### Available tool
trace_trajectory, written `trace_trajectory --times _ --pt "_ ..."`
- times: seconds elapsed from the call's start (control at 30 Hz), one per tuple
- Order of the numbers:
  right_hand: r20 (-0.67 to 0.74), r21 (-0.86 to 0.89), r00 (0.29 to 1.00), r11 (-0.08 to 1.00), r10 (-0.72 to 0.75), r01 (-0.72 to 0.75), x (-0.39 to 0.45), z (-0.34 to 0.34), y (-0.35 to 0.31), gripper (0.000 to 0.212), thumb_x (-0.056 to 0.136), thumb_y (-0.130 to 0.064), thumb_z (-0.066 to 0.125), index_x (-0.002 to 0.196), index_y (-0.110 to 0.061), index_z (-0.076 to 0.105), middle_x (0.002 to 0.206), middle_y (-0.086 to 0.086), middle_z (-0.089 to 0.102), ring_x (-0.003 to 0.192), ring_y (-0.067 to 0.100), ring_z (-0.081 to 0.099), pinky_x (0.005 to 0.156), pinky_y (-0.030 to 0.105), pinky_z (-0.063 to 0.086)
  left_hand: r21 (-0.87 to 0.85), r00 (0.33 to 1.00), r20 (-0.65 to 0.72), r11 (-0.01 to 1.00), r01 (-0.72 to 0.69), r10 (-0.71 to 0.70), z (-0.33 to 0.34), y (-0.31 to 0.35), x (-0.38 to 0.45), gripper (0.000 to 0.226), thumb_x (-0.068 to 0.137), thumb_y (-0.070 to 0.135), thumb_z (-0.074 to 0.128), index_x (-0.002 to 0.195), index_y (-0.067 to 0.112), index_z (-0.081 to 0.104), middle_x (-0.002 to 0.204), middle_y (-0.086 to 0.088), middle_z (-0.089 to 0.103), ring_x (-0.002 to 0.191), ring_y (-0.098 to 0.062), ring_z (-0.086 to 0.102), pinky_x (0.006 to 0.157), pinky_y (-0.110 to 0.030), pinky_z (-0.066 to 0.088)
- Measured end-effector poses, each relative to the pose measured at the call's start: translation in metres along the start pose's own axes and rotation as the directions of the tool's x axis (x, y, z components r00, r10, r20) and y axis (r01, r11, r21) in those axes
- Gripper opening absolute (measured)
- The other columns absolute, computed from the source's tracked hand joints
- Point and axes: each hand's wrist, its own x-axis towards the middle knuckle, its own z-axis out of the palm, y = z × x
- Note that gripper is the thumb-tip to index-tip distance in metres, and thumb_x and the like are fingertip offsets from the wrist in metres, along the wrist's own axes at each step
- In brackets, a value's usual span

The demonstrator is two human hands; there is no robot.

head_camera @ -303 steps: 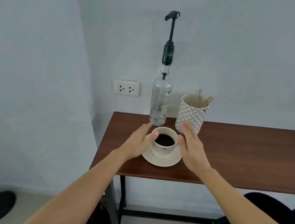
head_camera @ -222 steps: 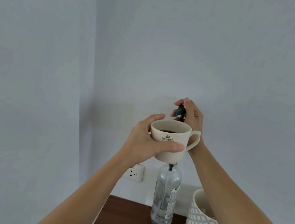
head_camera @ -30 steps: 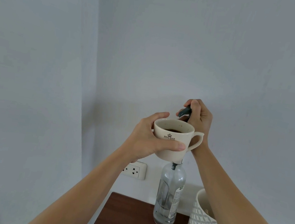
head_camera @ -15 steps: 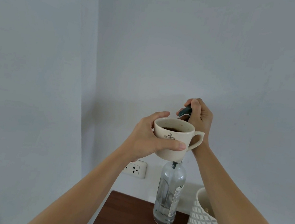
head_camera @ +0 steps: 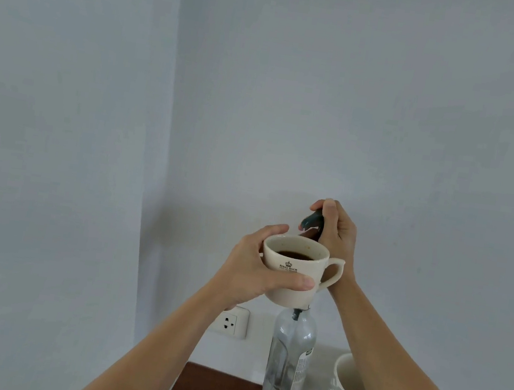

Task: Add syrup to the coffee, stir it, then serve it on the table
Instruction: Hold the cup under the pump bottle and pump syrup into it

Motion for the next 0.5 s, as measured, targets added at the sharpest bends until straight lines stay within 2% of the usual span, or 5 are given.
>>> trace_trajectory --times 0.1,0.27,0.37,0.43,0.5 --pt "0.096 -0.071 0.995 0.997 -0.006 0.013 0.002 -0.005 -0.004 0.041 0.105 -0.032 0.040 0.093 0.001 0.061 0.067 0.013 0.064 0.059 0.018 0.061 0.055 0.026 0.052 -0.011 1.000 -0.006 1.000 -0.006 0.006 0.000 0.004 -0.002 0.113 0.037 0.045 0.090 0.142 0.031 0.052 0.120 0.009 0.070 0.106 -0.005 0.068 0.084 -0.020 0.056" --pt "0.265 -0.065 0.960 0.995 0.087 -0.072 -0.002 -0.026 -0.018 0.053 0.098 -0.053 0.032 0.130 -0.019 0.057 0.089 0.021 0.072 0.082 0.026 0.070 0.075 0.033 0.059 -0.025 1.000 -0.015 1.000 -0.005 0.005 -0.001 0.011 -0.004 0.114 0.037 0.042 0.092 0.143 0.030 0.052 0.119 0.009 0.070 0.106 -0.005 0.067 0.081 -0.017 0.053" --pt "0.113 -0.097 0.986 0.989 0.125 -0.114 -0.012 -0.036 -0.027 0.052 0.101 -0.053 0.027 0.134 -0.024 0.054 0.096 0.023 0.073 0.093 0.028 0.072 0.083 0.035 0.058 -0.027 1.000 -0.016 1.000 -0.004 0.003 -0.001 0.012 -0.007 0.110 0.043 0.034 0.094 0.144 0.028 0.051 0.121 0.007 0.069 0.105 -0.004 0.065 0.081 -0.018 0.052" --pt "-0.071 -0.144 0.992 0.983 0.103 -0.113 -0.026 -0.042 -0.031 0.050 0.102 -0.051 0.032 0.124 -0.018 0.061 0.098 0.013 0.075 0.097 0.024 0.073 0.087 0.037 0.058 -0.028 1.000 -0.016 1.000 -0.006 0.005 0.000 0.011 -0.010 0.114 0.038 0.038 0.094 0.144 0.029 0.052 0.122 0.006 0.069 0.105 -0.005 0.066 0.083 -0.019 0.053" --pt "-0.143 -0.159 0.982 0.976 0.125 -0.148 -0.047 -0.047 -0.035 0.050 0.101 -0.050 0.037 0.114 -0.012 0.066 0.099 0.009 0.075 0.094 0.021 0.074 0.087 0.037 0.058 -0.026 1.000 -0.025 1.000 -0.011 0.011 0.001 0.008 -0.014 0.117 0.034 0.045 0.091 0.143 0.031 0.052 0.122 0.006 0.068 0.107 -0.007 0.066 0.086 -0.022 0.054"
